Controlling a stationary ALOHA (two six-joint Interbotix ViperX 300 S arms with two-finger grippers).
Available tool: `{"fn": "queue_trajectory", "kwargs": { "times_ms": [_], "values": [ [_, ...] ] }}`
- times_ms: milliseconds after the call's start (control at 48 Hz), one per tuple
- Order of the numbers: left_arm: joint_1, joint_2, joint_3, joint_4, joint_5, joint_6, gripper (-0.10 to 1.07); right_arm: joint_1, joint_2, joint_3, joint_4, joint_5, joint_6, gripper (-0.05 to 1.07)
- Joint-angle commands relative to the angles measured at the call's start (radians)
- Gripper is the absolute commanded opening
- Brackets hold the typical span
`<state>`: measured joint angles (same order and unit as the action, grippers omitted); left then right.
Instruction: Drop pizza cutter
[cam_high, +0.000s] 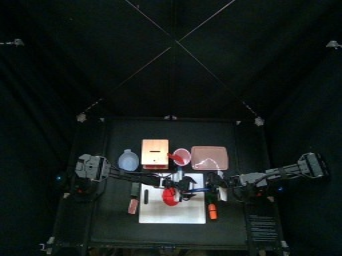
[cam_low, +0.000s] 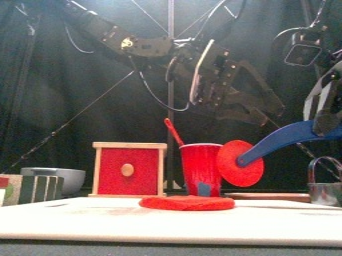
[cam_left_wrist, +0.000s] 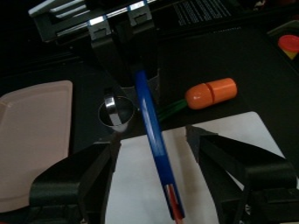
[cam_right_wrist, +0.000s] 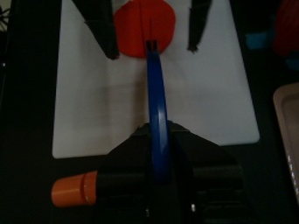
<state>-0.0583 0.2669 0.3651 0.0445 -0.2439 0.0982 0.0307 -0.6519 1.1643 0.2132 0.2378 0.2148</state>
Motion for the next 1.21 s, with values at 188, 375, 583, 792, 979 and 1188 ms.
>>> {"fn": "queue_trajectory", "kwargs": {
  "times_ms": [188, 375, 583, 792, 979, 1188],
  "values": [
    [0.000, -0.155, 0.199, -0.012, -0.156, 0.002, 0.93, -0.077, -0.061, -0.046, 0.301, 0.081, 0.002, 0.19],
    [0.006, -0.218, 0.308, -0.014, -0.215, 0.003, 0.93, -0.150, -0.115, -0.061, 0.308, 0.206, 0.063, 0.21],
    [0.011, -0.235, 0.354, -0.020, -0.242, 0.002, 0.93, -0.156, -0.101, -0.104, 0.061, 0.344, 0.402, 0.21],
    [0.012, -0.236, 0.365, -0.034, -0.242, 0.005, 0.93, -0.041, -0.098, -0.098, -0.149, 0.344, 0.864, 0.24],
    [0.014, -0.238, 0.368, -0.032, -0.242, 0.006, 0.93, 0.086, -0.041, -0.098, -0.273, 0.328, 1.221, 0.31],
    [0.009, -0.238, 0.371, -0.032, -0.242, 0.006, 0.93, 0.187, 0.018, -0.106, -0.342, 0.270, 1.436, 0.63]
  ]
}}
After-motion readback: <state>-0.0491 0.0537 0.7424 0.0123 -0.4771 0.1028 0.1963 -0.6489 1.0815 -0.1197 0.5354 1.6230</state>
